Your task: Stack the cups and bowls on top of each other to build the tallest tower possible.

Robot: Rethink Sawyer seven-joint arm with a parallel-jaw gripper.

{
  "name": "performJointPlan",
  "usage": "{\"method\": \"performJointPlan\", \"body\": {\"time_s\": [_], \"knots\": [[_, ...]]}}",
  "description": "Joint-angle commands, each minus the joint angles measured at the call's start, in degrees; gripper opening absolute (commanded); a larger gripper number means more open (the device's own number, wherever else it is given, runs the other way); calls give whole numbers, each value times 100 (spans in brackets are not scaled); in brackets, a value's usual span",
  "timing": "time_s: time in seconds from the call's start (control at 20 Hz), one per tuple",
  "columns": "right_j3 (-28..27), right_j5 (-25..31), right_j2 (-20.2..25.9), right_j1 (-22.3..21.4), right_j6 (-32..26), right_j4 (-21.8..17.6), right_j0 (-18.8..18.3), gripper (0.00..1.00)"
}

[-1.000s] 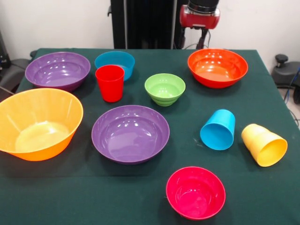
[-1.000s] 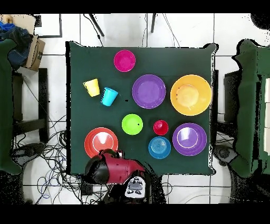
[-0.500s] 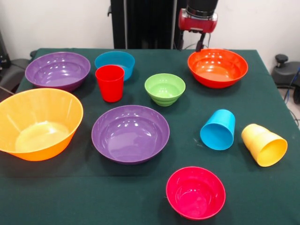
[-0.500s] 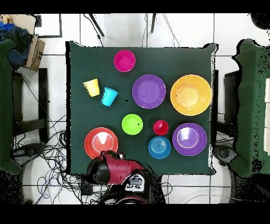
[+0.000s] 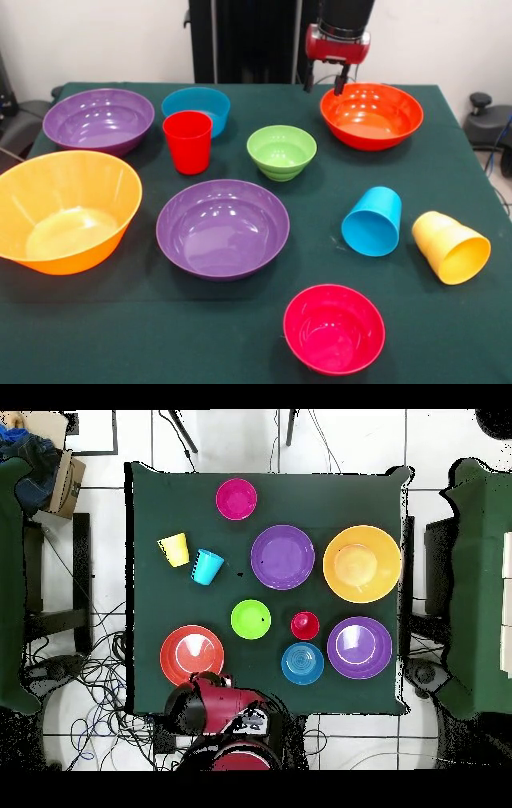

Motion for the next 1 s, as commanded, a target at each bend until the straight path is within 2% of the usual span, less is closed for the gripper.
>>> {"method": "performJointPlan", "body": {"time_s": [0.05, 0.45, 1.0], "knots": [[-506, -225, 197, 218, 837, 19, 207, 100], [-563, -168, 92, 212, 839, 67, 363, 100], [-723, -366, 179, 485, 816, -13, 277, 100]]}}
